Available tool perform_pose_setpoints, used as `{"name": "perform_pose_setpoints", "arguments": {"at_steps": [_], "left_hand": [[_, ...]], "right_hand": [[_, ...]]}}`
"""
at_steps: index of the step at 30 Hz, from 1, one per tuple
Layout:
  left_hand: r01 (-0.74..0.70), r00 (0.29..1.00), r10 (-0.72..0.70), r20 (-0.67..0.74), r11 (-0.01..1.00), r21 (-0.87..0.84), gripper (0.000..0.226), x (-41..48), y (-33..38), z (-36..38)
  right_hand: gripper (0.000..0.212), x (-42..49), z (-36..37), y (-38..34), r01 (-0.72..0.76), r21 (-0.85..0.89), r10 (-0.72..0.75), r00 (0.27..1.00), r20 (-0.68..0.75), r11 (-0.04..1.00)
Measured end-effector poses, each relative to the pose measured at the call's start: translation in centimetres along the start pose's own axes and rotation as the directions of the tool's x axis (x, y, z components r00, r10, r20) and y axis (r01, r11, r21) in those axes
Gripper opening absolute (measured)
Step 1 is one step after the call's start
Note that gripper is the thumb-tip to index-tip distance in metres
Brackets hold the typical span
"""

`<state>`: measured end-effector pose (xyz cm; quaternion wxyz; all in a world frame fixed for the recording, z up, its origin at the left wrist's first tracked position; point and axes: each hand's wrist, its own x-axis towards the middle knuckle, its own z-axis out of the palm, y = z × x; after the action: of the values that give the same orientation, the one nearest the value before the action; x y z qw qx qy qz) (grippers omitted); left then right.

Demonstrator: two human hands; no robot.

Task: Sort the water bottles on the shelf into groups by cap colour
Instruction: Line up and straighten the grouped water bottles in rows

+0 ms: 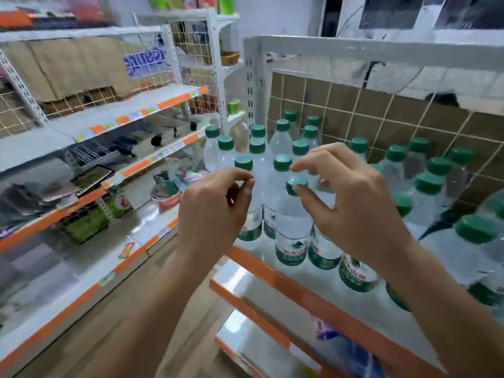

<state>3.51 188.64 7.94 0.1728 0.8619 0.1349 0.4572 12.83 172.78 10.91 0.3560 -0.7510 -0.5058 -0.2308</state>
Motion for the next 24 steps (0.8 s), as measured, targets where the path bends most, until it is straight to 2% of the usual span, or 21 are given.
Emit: {"name": "perform_pose_setpoints", "arguments": {"at_steps": [6, 11, 13, 14, 16, 18, 21, 24], "left_hand": [[0.047, 0.999, -0.051, -0.020, 0.990, -0.132, 0.017, 5.9, -6.5, 0.4], [0.148, 0.987, -0.157, -0.024, 0.962, -0.230, 0.023, 10.1, -11.8, 2.0], [0.229, 0.973, -0.225, 0.046, 0.928, -0.294, 0.027, 11.2, -14.4, 3.0], [0.287, 0.957, -0.253, 0.141, 0.897, -0.336, 0.032, 11.5, -15.7, 3.7], [0.411, 0.885, -0.244, 0.397, 0.809, -0.419, 0.047, 11.6, -18.0, 5.1], [0.511, 0.768, -0.130, 0.627, 0.713, -0.479, 0.058, 11.1, -19.9, 6.2], [0.536, 0.658, 0.086, 0.748, 0.645, -0.545, 0.077, 10.6, -22.9, 8.3], [0.511, 0.560, 0.208, 0.802, 0.675, -0.532, 0.084, 10.7, -25.6, 10.7]], "right_hand": [[0.018, 7.6, 0.0, 1.0, -0.093, -0.148, 0.115, 0.983, 0.146, 0.985], [0.024, 13.7, 1.0, 3.6, -0.135, -0.300, 0.223, 0.934, 0.280, 0.944], [0.027, 15.6, 2.1, 4.8, -0.133, -0.356, 0.252, 0.916, 0.312, 0.925], [0.028, 16.5, 2.8, 5.3, -0.135, -0.375, 0.267, 0.907, 0.325, 0.917], [0.031, 18.2, 4.3, 6.2, -0.140, -0.398, 0.295, 0.885, 0.361, 0.907], [0.033, 19.8, 6.1, 7.2, -0.130, -0.438, 0.319, 0.863, 0.392, 0.890], [0.032, 22.1, 9.1, 8.5, -0.139, -0.472, 0.352, 0.847, 0.399, 0.870], [0.033, 24.1, 12.1, 9.3, -0.168, -0.466, 0.381, 0.828, 0.411, 0.868]]}}
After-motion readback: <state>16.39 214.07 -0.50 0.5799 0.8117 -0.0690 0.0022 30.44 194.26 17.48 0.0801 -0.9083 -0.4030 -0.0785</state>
